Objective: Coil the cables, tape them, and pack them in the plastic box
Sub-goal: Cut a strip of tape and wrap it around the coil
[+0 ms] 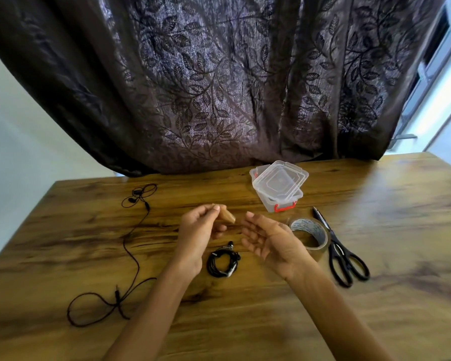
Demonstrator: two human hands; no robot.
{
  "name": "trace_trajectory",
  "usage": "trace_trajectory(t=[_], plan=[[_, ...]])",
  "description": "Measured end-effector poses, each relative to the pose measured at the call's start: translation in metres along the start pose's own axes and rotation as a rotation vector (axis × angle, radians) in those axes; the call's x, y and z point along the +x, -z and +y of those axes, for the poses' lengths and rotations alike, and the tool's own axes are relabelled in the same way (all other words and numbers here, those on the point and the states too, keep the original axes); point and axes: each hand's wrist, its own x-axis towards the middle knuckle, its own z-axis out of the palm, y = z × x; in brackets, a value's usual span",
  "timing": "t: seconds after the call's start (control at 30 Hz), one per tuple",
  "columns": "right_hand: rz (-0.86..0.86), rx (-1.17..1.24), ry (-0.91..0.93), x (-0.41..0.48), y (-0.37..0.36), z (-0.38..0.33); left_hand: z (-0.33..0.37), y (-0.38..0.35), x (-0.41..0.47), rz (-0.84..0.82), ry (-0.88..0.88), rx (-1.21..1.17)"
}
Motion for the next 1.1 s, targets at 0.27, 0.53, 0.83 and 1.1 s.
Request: trace_trajectory(t=[0.27,0.53,0.83,1.1], plan=[[-0.109,-0.009,-0.162,0.0,-0.007,0.014,-0.004,-0.003,-0.007,-0.025,-0.039,0.06],[-0.047,0.049,-0.069,0.004,-0.005,0.008,-0.006,0.001,-0.006,-0.05,0.044,0.015],[0.063,0.004,-0.008,0.008,0.009,0.013,-0.01,0.013,0.005,-0.144,0.377,-0.202],[0.281,-0.086,0.036,0.027,0.034,0.034,-0.053,0.017,0.025,0.081,0.096,0.345]])
